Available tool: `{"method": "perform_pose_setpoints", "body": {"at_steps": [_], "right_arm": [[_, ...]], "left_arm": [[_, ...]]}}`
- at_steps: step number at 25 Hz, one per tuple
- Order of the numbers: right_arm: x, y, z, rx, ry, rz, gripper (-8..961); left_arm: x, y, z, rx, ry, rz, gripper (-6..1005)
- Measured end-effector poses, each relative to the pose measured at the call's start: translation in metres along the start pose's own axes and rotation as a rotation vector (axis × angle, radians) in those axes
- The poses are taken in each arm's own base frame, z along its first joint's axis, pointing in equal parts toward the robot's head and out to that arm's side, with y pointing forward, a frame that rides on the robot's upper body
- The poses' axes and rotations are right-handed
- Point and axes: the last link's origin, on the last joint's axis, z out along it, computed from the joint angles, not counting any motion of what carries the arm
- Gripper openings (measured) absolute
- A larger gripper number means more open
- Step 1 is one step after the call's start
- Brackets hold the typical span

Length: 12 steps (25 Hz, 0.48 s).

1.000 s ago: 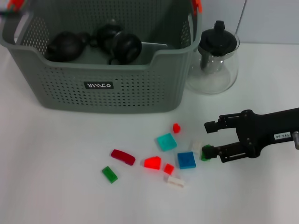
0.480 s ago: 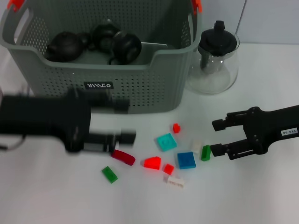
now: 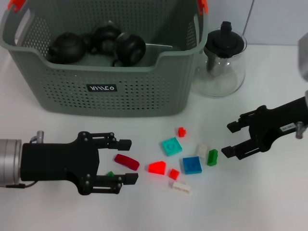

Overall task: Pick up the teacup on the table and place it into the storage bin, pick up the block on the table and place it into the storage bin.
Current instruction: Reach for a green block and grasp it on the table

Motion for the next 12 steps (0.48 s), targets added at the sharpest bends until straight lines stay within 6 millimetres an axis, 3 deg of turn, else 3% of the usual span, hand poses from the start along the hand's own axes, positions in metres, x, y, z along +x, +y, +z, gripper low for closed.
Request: {"method": "perform_pose_setpoints", "body": {"at_steps": [12], "right_arm": [[-0.005, 0.006, 0.041, 0.052, 0.17, -0.065, 833]], "left_arm": [[-0.013, 0.002, 0.001, 0.031, 0.003, 0.126, 731]]}}
